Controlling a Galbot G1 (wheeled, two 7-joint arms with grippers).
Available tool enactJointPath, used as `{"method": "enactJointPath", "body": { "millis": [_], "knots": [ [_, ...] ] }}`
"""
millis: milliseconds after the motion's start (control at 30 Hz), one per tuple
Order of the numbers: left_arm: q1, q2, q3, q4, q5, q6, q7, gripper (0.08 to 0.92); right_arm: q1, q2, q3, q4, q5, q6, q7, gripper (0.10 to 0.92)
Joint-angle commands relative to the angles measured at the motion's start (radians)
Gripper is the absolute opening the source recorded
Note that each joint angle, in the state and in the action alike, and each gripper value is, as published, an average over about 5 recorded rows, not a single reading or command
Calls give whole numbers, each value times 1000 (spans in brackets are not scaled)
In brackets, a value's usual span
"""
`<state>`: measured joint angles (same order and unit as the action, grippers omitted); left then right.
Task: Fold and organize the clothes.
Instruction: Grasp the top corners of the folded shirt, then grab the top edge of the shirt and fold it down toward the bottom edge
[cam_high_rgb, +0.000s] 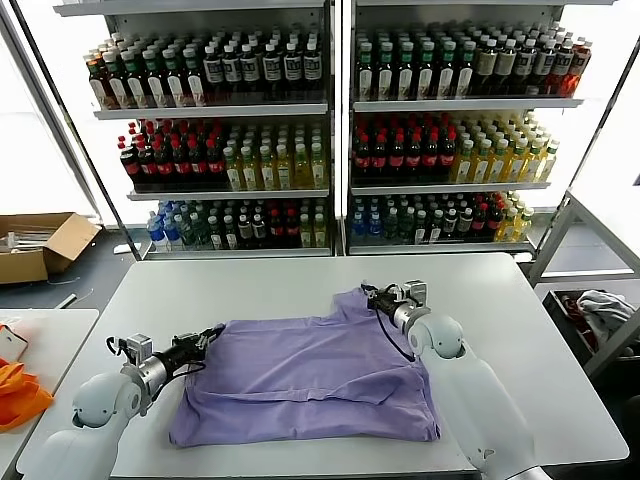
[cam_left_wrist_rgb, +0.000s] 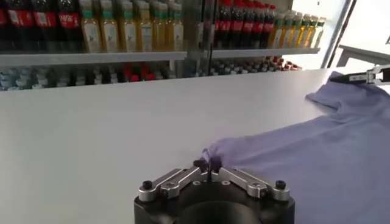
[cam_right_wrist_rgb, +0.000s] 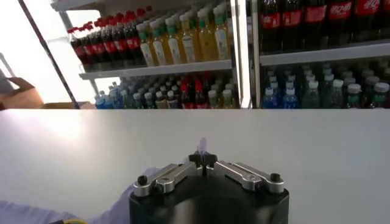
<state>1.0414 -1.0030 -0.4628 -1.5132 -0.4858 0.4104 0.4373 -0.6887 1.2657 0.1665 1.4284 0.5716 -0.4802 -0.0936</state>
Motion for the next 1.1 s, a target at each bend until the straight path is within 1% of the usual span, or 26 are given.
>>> {"method": "enactJointPath", "body": {
  "millis": [33,167,367,667,900,1100],
  "knots": [
    [118,0,-77,-202,-46,-16,-12,87,-126,-39,56,299,43,4,10,108],
    [184,2,-113,-274,-49,-28,-15,87,-210,-58,89,393,52,8,19,108],
    [283,-7,-170,-372,-45,-33,-18,87,-428,-62,166,560,40,10,21,108],
    [425,11,-260,-454,-46,-32,-14,87,-757,-90,347,765,18,25,-22,108],
    [528,20,-323,-461,-36,-38,-3,87,-922,-69,401,821,-42,54,-51,108],
    [583,6,-314,-440,40,-59,10,87,-1016,-61,400,807,-139,90,-73,108]
  ]
}}
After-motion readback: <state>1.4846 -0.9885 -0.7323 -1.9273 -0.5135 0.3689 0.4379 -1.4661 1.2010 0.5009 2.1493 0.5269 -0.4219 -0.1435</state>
